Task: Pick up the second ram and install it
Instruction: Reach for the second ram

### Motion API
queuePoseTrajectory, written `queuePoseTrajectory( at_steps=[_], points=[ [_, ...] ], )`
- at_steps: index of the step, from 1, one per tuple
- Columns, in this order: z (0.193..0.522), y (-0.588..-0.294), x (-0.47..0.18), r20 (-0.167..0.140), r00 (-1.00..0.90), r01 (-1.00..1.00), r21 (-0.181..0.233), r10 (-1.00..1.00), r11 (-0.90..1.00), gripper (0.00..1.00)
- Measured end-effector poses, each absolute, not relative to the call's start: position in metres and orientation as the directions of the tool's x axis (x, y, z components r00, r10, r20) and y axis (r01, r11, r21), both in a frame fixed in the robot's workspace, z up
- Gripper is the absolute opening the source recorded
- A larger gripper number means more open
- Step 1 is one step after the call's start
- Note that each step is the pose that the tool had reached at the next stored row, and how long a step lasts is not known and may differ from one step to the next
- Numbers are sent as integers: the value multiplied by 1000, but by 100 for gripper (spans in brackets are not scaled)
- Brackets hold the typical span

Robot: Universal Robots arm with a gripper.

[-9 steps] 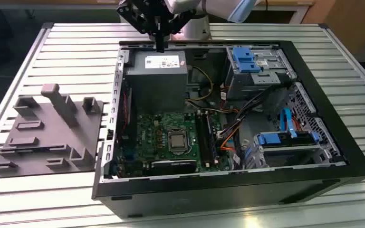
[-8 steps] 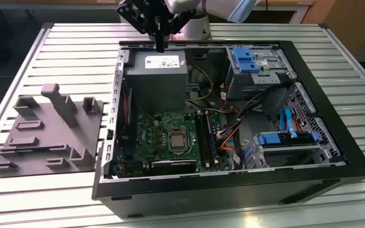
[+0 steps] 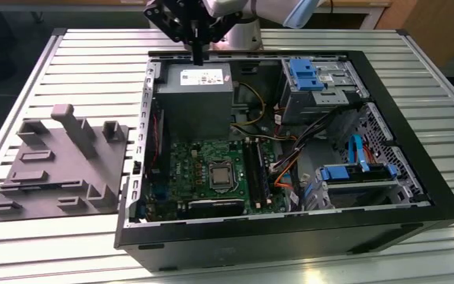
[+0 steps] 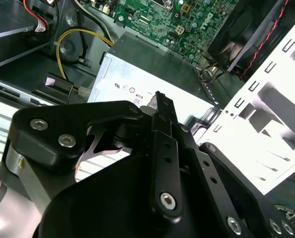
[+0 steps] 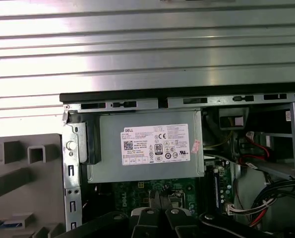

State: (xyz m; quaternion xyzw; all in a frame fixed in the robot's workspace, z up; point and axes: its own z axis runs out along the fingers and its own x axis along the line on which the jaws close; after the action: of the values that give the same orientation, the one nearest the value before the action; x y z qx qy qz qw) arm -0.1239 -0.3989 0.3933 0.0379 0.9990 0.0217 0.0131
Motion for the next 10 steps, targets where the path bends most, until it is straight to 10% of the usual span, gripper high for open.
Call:
queuePoseTrajectory(
  at_steps=[10],
  points=[
    [393, -399, -131, -25, -997, 75, 44, 76, 996, 11]
  ],
)
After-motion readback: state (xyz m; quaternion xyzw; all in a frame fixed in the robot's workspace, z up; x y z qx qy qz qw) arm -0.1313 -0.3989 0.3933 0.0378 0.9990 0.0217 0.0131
